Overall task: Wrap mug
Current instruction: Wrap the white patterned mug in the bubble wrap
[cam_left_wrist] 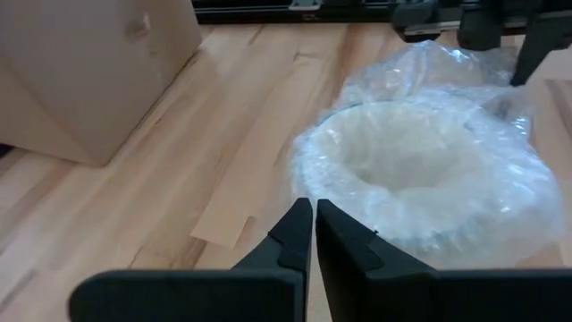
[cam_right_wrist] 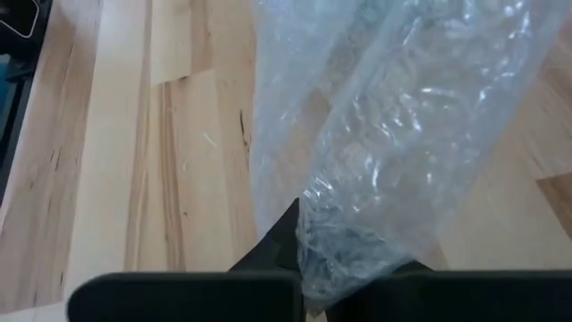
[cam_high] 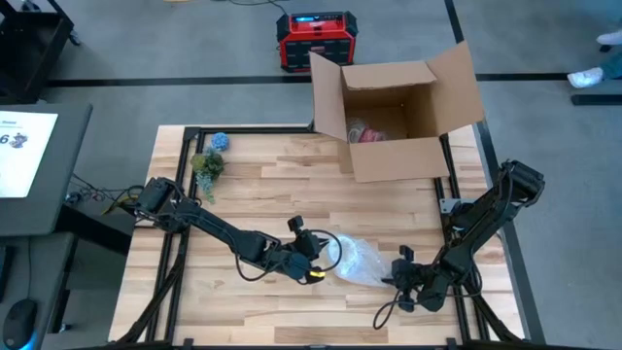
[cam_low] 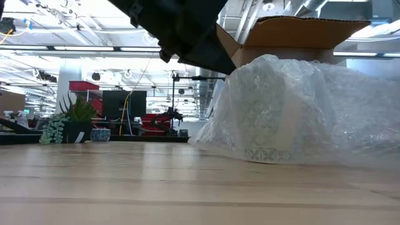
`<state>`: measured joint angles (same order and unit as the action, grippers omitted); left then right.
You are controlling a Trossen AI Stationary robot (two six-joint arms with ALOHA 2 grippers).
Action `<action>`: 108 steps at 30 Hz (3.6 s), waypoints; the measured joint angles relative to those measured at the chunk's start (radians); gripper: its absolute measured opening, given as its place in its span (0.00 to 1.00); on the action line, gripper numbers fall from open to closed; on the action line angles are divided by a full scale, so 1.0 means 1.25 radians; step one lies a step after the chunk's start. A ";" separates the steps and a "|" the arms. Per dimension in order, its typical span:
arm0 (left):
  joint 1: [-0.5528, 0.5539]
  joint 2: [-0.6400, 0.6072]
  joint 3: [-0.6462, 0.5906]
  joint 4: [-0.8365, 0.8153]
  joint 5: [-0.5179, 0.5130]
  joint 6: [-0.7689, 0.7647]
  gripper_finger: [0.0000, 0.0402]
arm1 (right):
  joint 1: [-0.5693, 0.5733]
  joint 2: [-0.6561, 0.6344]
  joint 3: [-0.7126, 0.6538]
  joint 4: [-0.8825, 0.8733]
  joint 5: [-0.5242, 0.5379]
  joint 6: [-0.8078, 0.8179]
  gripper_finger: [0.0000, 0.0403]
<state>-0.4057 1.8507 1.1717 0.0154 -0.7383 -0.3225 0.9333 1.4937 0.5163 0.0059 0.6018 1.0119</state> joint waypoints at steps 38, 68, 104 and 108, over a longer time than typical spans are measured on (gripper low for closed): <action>0.037 0.000 0.000 0.096 0.084 0.035 0.00 | 0.005 0.000 0.000 0.030 0.029 -0.047 0.00; 0.043 0.080 0.000 0.227 0.153 0.000 0.00 | -0.152 0.000 0.000 0.355 0.071 -0.352 0.00; 0.026 0.106 -0.001 0.312 0.159 0.082 0.00 | -0.161 0.000 0.000 0.364 0.090 -0.363 0.00; 0.026 0.104 0.000 0.286 0.155 0.074 0.00 | -0.161 0.000 0.000 0.389 0.090 -0.369 0.00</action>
<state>-0.3733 1.9802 1.1713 0.3734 -0.5443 -0.2297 0.7319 1.4937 0.5167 0.4918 0.7139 0.5501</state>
